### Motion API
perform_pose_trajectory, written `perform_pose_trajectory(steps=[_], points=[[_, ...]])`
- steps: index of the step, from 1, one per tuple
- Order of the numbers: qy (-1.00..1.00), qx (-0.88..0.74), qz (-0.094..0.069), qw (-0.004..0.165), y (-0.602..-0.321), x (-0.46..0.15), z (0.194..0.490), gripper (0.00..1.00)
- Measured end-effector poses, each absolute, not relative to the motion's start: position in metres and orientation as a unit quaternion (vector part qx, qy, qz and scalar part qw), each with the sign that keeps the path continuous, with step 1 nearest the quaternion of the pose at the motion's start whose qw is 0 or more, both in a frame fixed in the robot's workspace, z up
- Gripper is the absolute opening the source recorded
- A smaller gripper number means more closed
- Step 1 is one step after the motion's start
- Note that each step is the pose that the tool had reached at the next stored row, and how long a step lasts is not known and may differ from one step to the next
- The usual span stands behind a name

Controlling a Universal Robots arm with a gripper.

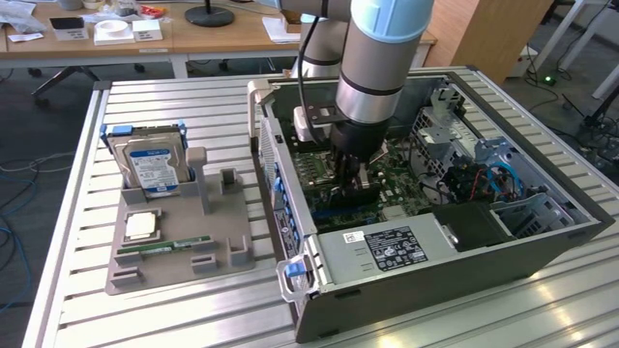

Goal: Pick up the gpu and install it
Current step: 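Insert the gpu into the slot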

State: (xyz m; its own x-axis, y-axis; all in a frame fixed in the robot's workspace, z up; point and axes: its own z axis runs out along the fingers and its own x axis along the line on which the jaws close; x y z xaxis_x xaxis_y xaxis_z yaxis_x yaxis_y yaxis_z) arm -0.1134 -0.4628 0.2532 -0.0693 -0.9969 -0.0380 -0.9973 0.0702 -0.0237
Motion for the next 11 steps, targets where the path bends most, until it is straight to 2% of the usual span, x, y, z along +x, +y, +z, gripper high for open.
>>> perform_pose_trajectory(steps=[11], points=[[0.731,-0.682,0.007,0.024,-0.4649,-0.1135,0.2539,0.34]])
